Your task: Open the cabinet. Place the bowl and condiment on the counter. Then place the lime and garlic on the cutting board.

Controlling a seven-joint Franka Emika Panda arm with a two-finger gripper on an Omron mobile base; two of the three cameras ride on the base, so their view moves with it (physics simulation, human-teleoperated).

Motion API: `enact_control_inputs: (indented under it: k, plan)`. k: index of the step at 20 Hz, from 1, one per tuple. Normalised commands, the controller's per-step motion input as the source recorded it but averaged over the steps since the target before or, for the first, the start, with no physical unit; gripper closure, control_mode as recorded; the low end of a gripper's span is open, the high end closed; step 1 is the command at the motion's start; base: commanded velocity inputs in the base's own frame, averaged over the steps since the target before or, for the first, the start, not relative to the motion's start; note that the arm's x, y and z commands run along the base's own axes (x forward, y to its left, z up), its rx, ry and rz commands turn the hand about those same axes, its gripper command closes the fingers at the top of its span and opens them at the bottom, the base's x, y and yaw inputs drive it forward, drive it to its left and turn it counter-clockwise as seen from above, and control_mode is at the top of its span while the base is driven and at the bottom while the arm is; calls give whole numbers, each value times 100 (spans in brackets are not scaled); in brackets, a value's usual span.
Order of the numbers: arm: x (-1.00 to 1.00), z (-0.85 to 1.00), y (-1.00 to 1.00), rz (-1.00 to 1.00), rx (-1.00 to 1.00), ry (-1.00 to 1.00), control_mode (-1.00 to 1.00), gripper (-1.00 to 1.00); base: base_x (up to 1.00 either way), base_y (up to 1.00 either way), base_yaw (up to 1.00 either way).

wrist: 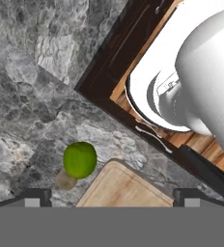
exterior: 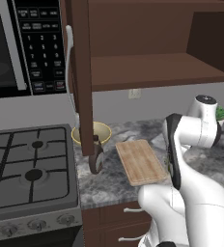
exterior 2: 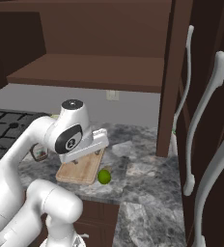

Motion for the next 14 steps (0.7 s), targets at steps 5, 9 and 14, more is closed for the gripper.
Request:
enact_control_inputs:
  k: [5,9,14]
  plan:
    - [0,-16,-6,-10,0,6,-100,-100,0,0,0]
    - [1,-14,-7,-10,0,6,-100,-100,0,0,0]
    - [8,-14,-4,-9,2,4,-100,-100,0,0,0]
